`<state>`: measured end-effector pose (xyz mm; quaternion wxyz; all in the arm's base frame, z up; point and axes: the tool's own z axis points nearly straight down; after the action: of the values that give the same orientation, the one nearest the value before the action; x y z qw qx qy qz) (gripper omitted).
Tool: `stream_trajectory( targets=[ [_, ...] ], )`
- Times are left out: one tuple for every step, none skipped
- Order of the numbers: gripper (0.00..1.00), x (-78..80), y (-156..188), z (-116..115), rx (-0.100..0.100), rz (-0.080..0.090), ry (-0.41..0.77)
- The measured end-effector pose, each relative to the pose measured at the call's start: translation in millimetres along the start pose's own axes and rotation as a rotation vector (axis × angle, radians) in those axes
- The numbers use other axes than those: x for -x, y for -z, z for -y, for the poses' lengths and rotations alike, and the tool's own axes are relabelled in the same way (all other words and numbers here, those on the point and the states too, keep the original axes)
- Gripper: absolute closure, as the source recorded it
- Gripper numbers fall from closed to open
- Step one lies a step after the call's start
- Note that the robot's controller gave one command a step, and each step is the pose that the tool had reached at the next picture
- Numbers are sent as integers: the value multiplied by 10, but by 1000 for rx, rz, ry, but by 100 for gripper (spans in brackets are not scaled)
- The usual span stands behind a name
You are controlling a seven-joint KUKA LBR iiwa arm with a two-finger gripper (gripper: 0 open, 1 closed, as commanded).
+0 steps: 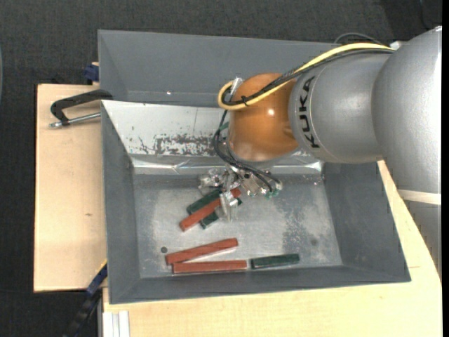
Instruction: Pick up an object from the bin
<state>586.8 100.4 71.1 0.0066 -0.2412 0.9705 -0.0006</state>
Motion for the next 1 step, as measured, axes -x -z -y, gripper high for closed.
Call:
stream_trajectory(
  targets=[
    [100,-6,16,-7,0,2,-2]
  ],
)
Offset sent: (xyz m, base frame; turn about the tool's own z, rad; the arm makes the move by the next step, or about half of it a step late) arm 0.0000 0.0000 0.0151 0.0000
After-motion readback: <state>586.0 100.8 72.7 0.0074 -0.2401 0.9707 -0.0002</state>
